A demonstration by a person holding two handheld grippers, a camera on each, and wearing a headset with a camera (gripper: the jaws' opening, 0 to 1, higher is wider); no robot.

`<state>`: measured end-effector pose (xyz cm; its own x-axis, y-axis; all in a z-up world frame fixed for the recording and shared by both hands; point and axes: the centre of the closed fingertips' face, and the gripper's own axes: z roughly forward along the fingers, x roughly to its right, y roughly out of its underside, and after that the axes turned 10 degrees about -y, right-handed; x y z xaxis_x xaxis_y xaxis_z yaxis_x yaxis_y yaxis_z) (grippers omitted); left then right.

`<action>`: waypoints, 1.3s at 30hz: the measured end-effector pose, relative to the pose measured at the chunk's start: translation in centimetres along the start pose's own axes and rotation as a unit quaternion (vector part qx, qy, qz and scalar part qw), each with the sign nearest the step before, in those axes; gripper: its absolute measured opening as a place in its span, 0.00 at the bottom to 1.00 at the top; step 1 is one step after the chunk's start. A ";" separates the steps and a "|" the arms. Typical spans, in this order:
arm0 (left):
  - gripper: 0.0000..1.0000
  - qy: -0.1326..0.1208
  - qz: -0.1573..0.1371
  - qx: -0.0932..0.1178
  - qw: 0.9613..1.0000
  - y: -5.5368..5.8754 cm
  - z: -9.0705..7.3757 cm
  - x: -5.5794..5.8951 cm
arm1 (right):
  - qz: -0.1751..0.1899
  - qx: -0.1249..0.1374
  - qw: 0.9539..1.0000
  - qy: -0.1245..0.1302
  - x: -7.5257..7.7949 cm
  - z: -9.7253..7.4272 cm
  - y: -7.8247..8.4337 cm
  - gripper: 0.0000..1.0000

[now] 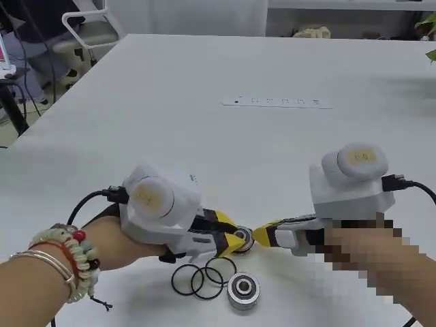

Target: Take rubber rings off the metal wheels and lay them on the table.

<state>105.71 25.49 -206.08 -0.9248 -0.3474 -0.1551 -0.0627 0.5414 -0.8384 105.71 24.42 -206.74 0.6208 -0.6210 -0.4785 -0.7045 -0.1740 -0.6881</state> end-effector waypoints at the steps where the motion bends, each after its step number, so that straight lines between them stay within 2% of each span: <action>1: 0.08 0.000 -0.001 0.001 1.000 0.0 0.0 0.0 | 0.001 0.000 1.000 0.000 -0.1 0.0 0.0 0.00; 25: 0.08 -0.004 -0.005 0.010 1.000 -0.1 0.1 0.1 | -0.006 0.002 1.000 -0.024 -1.2 0.2 -0.4 0.00; 28: 0.08 -0.004 -0.005 0.010 1.000 -0.1 0.1 0.1 | -0.003 0.008 0.999 -0.036 -1.7 0.3 -0.6 0.00; 29: 0.08 -0.005 -0.007 0.011 1.000 -0.1 0.1 0.1 | -0.001 0.033 0.998 -0.062 -2.7 0.5 -1.6 0.00; 32: 0.08 -0.006 -0.016 0.011 1.000 -0.1 0.1 0.1 | -0.002 0.019 0.999 -0.042 -2.4 0.4 -1.3 0.00; 36: 0.08 0.001 -0.026 0.016 1.000 -0.1 0.1 0.0 | 0.023 0.021 0.999 -0.036 -1.7 0.1 -1.0 0.00; 39: 0.08 0.003 -0.043 0.007 0.999 -0.2 0.1 0.0 | 0.032 0.024 0.999 -0.033 -1.6 -0.1 -1.0 0.00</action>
<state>105.78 25.33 -205.94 -0.9185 -0.3874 -0.0793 -0.1364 0.4987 -0.8560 105.39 25.51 -205.28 0.5977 -0.5772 -0.5564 -0.7273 -0.0982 -0.6793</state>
